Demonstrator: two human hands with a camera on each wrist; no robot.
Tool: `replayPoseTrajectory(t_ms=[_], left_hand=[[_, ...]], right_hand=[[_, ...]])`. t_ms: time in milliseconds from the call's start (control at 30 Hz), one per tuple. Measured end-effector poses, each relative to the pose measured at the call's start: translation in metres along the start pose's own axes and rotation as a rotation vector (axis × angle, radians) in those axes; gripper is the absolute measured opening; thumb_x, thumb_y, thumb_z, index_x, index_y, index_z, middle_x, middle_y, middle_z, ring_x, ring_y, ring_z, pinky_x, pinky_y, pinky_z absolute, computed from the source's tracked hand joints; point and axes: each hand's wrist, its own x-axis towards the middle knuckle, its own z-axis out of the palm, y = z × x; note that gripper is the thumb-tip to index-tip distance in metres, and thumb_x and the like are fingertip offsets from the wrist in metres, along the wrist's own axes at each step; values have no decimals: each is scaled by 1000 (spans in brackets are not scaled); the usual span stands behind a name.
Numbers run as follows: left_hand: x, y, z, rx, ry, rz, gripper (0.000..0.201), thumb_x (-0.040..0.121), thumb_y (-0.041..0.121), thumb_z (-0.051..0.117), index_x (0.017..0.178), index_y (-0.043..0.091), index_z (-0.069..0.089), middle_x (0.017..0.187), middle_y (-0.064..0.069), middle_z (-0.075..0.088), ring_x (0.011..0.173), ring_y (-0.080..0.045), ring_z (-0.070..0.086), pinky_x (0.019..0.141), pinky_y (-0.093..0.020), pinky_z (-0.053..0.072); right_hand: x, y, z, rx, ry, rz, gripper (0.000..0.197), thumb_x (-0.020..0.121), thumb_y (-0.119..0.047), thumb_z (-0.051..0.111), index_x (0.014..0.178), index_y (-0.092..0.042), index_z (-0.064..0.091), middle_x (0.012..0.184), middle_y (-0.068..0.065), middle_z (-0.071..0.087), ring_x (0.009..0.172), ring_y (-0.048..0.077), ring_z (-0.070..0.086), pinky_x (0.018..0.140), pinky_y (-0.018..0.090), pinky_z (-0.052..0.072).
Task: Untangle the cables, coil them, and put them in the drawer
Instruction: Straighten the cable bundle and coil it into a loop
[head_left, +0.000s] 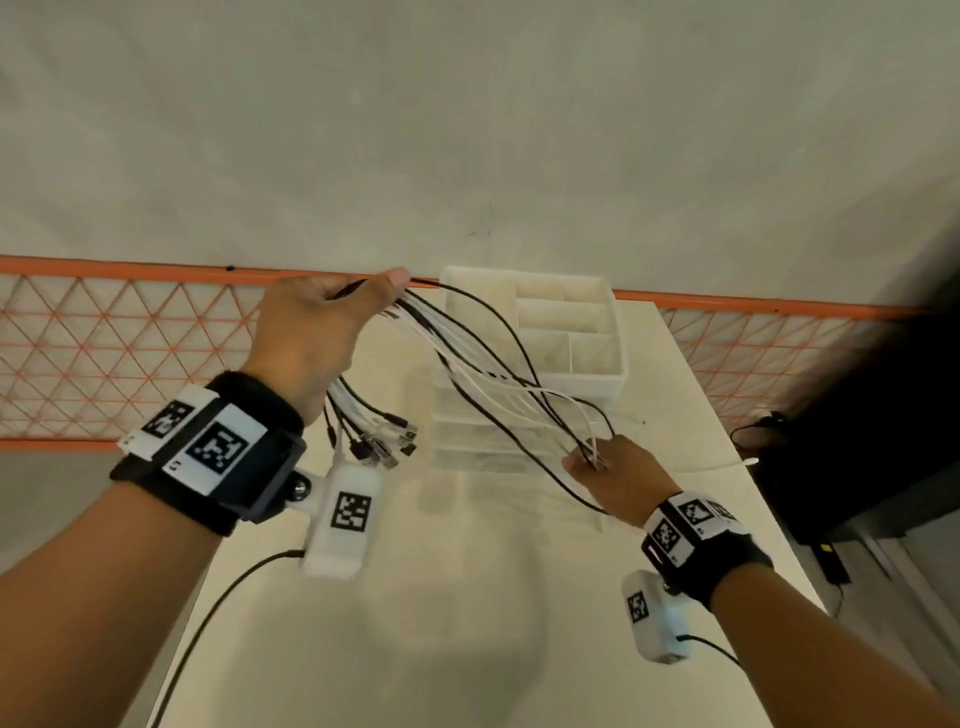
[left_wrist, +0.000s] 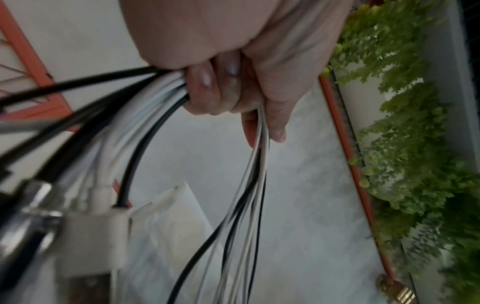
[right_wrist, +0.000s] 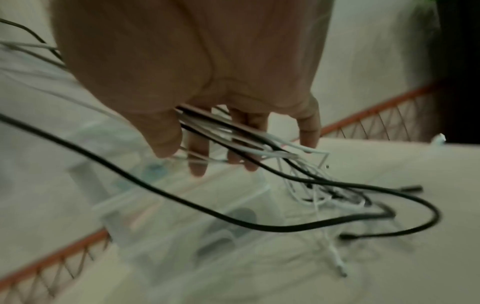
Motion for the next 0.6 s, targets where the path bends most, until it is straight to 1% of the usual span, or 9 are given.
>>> replayPoseTrajectory(t_ms=[67, 167, 267, 333, 367, 400, 433, 533, 600], left_hand=[[-3, 0, 5, 48, -15, 70, 26, 88, 33, 71, 73, 12, 68, 38, 21, 44, 35, 3, 39, 45, -8, 32], [4, -18, -3, 267, 20, 77, 56, 82, 51, 71, 62, 0, 59, 45, 13, 36, 42, -5, 31, 54, -25, 29], [7, -36, -13, 379, 65, -13, 58, 81, 53, 72, 51, 8, 50, 36, 9, 23, 36, -11, 23, 54, -28, 23], [6, -34, -16, 279, 152, -63, 50, 79, 53, 74, 54, 14, 56, 46, 17, 26, 39, -11, 26, 56, -27, 29], [9, -29, -18, 185, 211, -74, 42, 79, 51, 75, 62, 14, 65, 55, 20, 28, 39, -11, 30, 57, -26, 33], [12, -23, -19, 94, 249, -94, 35, 81, 47, 75, 72, 13, 71, 86, 10, 53, 38, -9, 34, 57, -22, 36], [15, -15, -20, 26, 267, -116, 31, 82, 45, 75, 76, 14, 72, 37, 4, 50, 35, -6, 34, 52, -18, 36], [22, -4, -20, -23, 254, -94, 32, 81, 47, 75, 70, 17, 67, 34, 13, 36, 33, -5, 29, 47, -21, 31], [22, -8, -17, 5, 232, -59, 31, 81, 48, 75, 68, 21, 67, 34, 14, 37, 33, -4, 31, 51, -21, 31]], right_hand=[[1, -8, -3, 125, -40, -80, 21, 101, -46, 48, 95, -38, 66, 88, 2, 59, 72, 11, 51, 73, 29, 41], [-5, -17, -34, 476, 120, -191, 20, 104, -34, 46, 111, -44, 62, 88, -8, 65, 64, 9, 63, 63, 23, 43], [-24, -22, -71, 588, 611, -243, 16, 94, -27, 65, 80, -20, 68, 65, -4, 62, 48, 2, 53, 47, 14, 37], [-28, -13, -78, 426, 710, -211, 38, 90, -29, 70, 61, -11, 55, 52, -1, 47, 43, 6, 42, 42, 16, 33], [-28, -7, -74, 248, 638, -152, 45, 90, -32, 69, 56, -12, 48, 50, -1, 42, 45, 6, 44, 44, 22, 36], [-25, 3, -64, 8, 502, -73, 49, 92, -38, 66, 53, -14, 46, 50, -3, 42, 53, 11, 53, 52, 28, 41], [-22, 11, -51, -215, 333, 7, 50, 94, -46, 59, 54, -17, 49, 54, -5, 49, 67, 20, 63, 65, 32, 45], [-17, 20, -18, -276, -11, 209, 59, 95, -66, 36, 73, -28, 74, 81, -5, 71, 96, 27, 65, 100, 45, 40], [-16, 19, -16, -72, -87, 240, 63, 96, -70, 30, 81, -34, 79, 91, 1, 69, 99, 29, 61, 105, 47, 37]])
